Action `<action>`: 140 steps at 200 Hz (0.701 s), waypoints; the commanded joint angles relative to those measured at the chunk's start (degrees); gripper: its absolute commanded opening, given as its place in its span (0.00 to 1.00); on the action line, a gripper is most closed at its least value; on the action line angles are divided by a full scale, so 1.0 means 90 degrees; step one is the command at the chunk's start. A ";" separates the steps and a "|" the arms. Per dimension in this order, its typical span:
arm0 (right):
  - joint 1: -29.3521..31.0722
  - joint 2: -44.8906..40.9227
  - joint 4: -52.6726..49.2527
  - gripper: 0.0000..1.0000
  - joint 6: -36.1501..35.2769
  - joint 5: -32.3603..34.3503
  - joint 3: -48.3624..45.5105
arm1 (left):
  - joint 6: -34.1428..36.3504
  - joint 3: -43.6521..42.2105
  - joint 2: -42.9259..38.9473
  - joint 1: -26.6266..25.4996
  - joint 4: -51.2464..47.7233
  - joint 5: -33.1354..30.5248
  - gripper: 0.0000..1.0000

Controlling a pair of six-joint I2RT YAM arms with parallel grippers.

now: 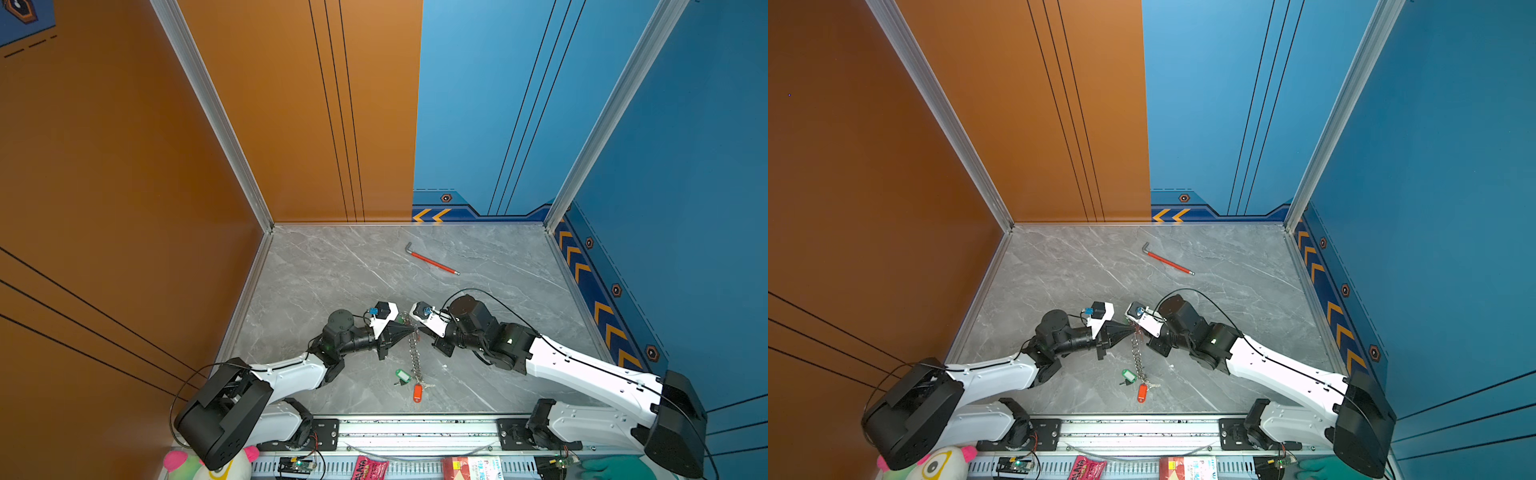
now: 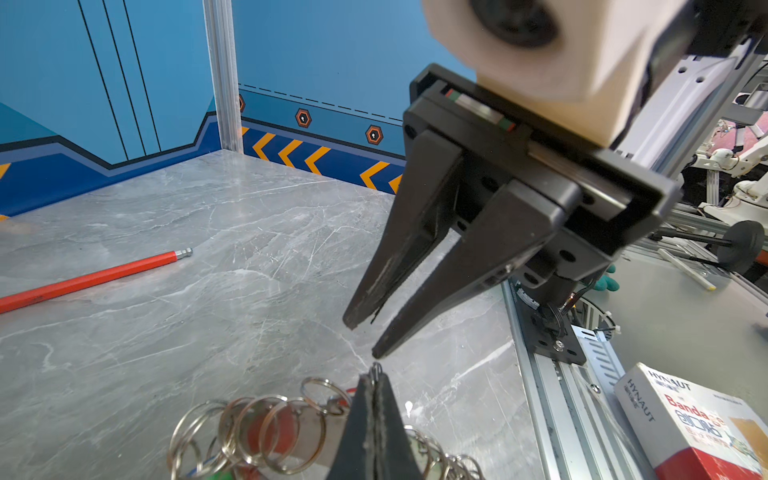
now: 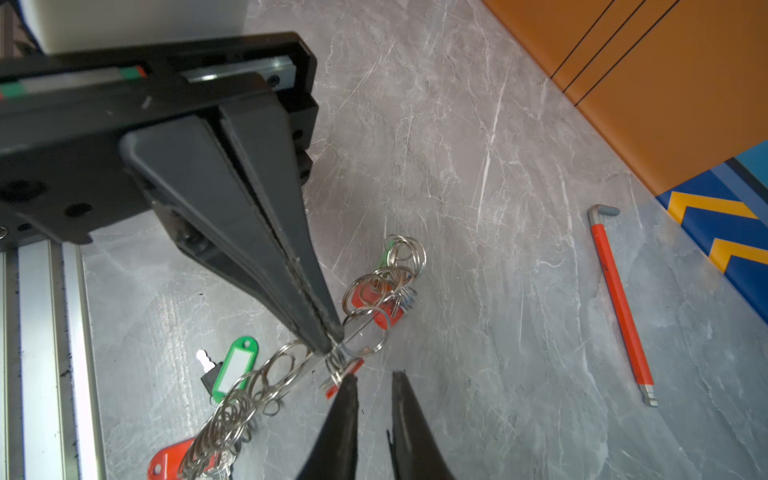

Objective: Put the keys on the keyring

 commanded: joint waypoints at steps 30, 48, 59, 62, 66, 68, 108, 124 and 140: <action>0.0119 0.0271 0.0259 0.17 0.0195 0.0106 -0.0093 | -0.0049 -0.0113 -0.0147 -0.0060 0.0473 -0.0250 0.00; 0.0149 0.0369 0.0300 0.17 0.0228 0.0107 -0.0069 | -0.0111 -0.0134 -0.0095 -0.0100 0.0644 -0.0313 0.00; 0.0186 0.0374 0.0377 0.17 0.0248 0.0073 -0.0071 | -0.0119 -0.0145 -0.0058 -0.0119 0.0711 -0.0316 0.00; 0.0193 0.0374 0.0396 0.17 0.0256 0.0074 -0.0069 | -0.0123 -0.0146 -0.0054 -0.0120 0.0728 -0.0323 0.00; 0.0203 0.0375 0.0422 0.17 0.0260 0.0065 -0.0081 | -0.0129 -0.0151 -0.0045 -0.0115 0.0748 -0.0333 0.00; 0.0207 0.0383 0.0428 0.17 0.0271 0.0055 -0.0081 | -0.0137 -0.0148 -0.0044 -0.0117 0.0756 -0.0341 0.00; 0.0157 0.0224 0.0395 0.15 0.0259 0.0082 -0.0166 | -0.0155 -0.0228 -0.0025 -0.0122 0.0961 -0.0364 0.00; -0.0010 -0.0049 0.0408 0.13 0.0285 -0.0133 -0.0274 | -0.0126 -0.0240 -0.0036 -0.0125 0.0961 -0.0378 0.00; -0.0253 -0.0361 0.0437 0.12 0.0351 -0.0604 -0.0387 | -0.0091 -0.0248 -0.0048 -0.0143 0.0961 -0.0391 0.00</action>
